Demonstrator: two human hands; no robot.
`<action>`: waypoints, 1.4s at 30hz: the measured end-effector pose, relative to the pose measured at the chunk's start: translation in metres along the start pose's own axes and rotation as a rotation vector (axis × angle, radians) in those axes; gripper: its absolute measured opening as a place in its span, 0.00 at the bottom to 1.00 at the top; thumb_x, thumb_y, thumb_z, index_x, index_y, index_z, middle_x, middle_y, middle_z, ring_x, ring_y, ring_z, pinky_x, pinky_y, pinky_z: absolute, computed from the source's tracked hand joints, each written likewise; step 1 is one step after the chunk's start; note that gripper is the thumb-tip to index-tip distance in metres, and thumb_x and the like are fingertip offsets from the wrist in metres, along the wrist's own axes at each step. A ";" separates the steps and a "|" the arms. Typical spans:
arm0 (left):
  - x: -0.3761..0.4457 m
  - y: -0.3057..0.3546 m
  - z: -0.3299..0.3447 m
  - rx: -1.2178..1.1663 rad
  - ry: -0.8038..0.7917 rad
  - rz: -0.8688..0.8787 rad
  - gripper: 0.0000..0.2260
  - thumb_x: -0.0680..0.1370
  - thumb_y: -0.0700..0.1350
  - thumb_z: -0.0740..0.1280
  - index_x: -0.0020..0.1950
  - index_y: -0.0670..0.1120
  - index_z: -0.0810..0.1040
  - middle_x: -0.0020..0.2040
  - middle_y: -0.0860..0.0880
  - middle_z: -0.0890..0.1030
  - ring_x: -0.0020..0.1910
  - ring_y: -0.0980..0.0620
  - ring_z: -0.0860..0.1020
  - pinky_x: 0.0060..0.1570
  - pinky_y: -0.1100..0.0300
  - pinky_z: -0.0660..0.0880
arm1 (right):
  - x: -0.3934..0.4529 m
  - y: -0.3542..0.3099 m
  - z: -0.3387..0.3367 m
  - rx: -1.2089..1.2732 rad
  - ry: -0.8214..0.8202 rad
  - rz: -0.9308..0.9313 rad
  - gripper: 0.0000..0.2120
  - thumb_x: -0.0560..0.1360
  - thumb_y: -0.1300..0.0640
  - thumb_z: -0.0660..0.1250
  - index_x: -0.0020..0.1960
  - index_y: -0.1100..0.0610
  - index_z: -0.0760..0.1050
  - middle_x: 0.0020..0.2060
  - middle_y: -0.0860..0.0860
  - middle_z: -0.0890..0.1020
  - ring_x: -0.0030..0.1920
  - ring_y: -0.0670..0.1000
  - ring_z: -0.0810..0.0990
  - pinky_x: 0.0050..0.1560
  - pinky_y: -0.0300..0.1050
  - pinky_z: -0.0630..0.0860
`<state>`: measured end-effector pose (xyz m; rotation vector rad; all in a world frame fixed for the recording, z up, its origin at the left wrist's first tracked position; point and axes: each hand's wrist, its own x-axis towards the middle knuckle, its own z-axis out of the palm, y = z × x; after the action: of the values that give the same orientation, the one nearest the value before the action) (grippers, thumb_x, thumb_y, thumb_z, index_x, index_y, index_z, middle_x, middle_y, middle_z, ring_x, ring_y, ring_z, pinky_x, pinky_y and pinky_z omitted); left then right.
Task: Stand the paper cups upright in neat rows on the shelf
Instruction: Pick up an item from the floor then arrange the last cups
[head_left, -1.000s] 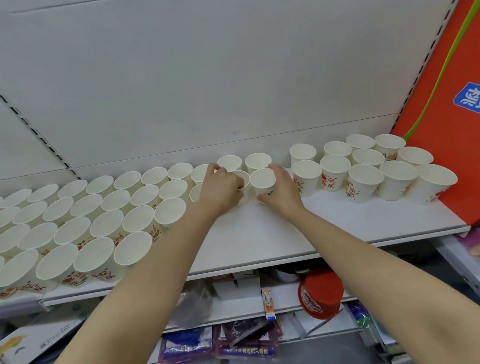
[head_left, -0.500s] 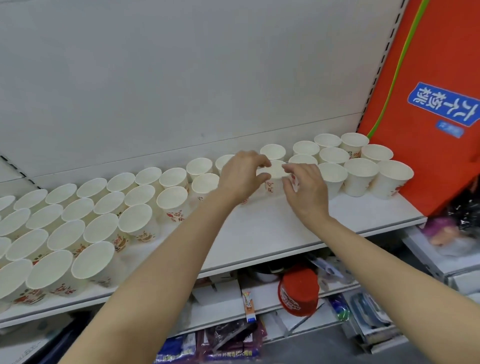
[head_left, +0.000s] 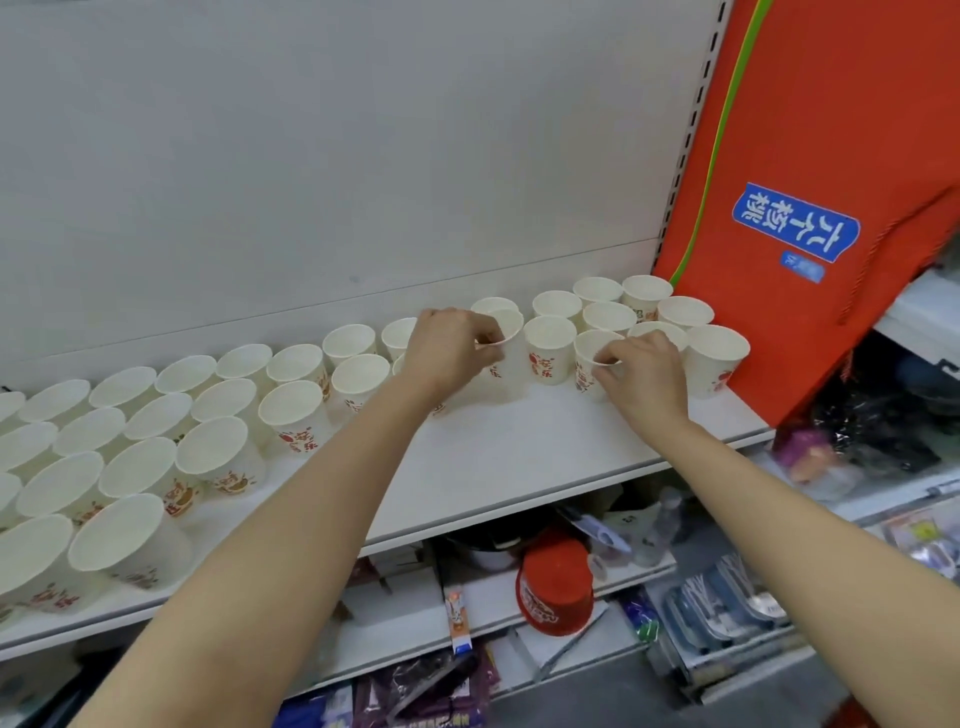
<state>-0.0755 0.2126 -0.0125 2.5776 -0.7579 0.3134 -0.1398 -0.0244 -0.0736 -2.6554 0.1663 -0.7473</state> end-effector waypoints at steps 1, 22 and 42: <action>-0.005 0.001 -0.008 -0.070 -0.018 -0.032 0.04 0.74 0.48 0.72 0.44 0.50 0.84 0.42 0.55 0.84 0.45 0.54 0.78 0.46 0.62 0.69 | 0.001 0.000 -0.001 0.011 -0.004 -0.008 0.03 0.70 0.57 0.74 0.42 0.56 0.82 0.39 0.51 0.83 0.48 0.56 0.73 0.49 0.50 0.64; -0.211 -0.099 -0.134 -0.122 -0.047 -0.343 0.03 0.72 0.48 0.75 0.44 0.51 0.85 0.43 0.57 0.82 0.46 0.57 0.78 0.46 0.65 0.71 | -0.101 -0.214 0.042 0.526 -0.106 -0.308 0.03 0.70 0.56 0.73 0.42 0.56 0.83 0.39 0.47 0.83 0.48 0.52 0.72 0.48 0.44 0.70; -0.232 -0.161 -0.156 0.104 0.085 -0.250 0.08 0.74 0.49 0.72 0.53 0.54 0.83 0.52 0.56 0.83 0.53 0.53 0.77 0.53 0.53 0.73 | -0.126 -0.261 0.050 0.418 -0.163 -0.335 0.12 0.71 0.52 0.74 0.52 0.54 0.82 0.47 0.46 0.83 0.53 0.51 0.74 0.53 0.44 0.72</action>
<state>-0.1916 0.5140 -0.0065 2.7000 -0.3932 0.3888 -0.2182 0.2592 -0.0722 -2.3458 -0.4417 -0.5800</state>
